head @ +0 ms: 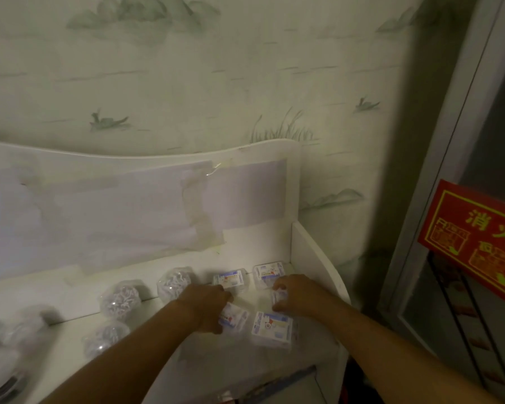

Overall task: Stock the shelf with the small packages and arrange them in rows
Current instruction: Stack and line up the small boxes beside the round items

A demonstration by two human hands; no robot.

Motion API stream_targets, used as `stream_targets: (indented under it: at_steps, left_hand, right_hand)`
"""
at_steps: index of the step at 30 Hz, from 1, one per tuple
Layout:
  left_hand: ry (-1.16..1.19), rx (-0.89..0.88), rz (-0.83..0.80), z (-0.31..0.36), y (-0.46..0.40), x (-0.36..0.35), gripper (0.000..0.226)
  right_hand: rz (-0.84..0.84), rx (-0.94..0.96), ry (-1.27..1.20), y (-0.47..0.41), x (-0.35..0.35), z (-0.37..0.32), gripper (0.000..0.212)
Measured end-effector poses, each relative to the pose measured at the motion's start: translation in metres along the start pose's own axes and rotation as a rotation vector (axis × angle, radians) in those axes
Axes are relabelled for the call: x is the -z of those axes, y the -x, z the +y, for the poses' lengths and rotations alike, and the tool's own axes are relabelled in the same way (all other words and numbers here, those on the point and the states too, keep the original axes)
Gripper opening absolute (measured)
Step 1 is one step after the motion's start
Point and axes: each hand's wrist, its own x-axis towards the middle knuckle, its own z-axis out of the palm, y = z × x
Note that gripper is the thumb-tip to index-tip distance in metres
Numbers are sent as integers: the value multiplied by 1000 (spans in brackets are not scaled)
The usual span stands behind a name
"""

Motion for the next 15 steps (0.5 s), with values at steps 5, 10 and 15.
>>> stream_targets:
  at_steps: [5, 10, 15]
  left_hand:
    - [39, 105, -31, -8, -4, 0, 64]
    - [119, 133, 23, -4, -8, -12, 72]
    - [245, 131, -34, -4, -9, -9, 75]
  right_hand:
    - [0, 18, -2, -5, 2, -3, 58]
    - [-15, 61, 66, -15, 1, -9, 57]
    - [-69, 88, 120, -22, 6, -10, 55]
